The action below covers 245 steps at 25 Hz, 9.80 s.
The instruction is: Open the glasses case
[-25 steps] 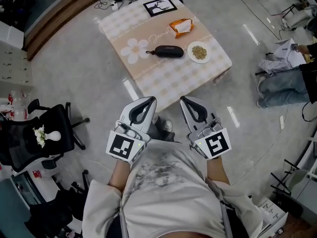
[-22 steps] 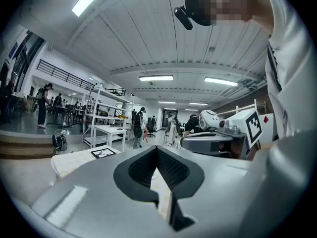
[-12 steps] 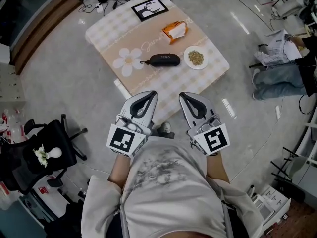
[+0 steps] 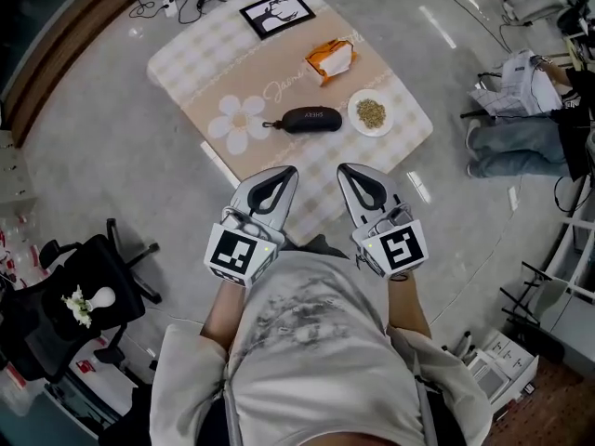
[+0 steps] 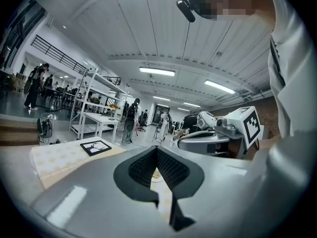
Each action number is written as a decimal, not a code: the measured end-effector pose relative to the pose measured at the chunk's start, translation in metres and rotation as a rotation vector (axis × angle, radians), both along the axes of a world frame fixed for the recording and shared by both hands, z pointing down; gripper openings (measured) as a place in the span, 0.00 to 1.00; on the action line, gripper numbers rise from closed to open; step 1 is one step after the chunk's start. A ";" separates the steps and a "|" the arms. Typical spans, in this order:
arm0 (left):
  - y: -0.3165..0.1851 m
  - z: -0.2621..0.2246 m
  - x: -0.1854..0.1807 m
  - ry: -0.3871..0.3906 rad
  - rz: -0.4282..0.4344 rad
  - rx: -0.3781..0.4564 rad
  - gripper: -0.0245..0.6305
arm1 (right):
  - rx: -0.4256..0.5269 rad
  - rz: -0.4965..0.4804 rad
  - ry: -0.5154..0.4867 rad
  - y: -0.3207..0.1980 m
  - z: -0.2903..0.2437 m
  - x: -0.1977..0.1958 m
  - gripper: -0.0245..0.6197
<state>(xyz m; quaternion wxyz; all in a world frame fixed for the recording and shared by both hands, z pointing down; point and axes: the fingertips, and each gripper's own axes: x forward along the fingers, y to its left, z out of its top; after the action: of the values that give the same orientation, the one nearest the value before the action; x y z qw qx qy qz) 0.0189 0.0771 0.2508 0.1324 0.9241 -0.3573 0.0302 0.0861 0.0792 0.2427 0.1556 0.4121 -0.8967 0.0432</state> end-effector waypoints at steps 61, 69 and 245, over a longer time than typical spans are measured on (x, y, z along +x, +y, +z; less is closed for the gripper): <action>-0.123 0.217 0.065 -0.176 -0.101 -0.374 0.04 | -0.369 -0.129 0.216 -0.133 0.247 0.037 0.06; -0.130 0.216 0.072 -0.172 -0.107 -0.363 0.04 | -0.352 -0.121 0.161 -0.124 0.242 0.033 0.06; -0.007 0.290 0.023 -0.347 -0.199 -0.473 0.53 | -0.666 -0.252 -0.076 -0.030 0.251 -0.040 0.06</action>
<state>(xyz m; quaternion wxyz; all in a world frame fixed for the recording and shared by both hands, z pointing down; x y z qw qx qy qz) 0.0419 0.0706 0.5407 0.2830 0.8092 -0.4462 0.2570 0.0458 0.0492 0.4939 0.2521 0.2233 -0.8823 0.3288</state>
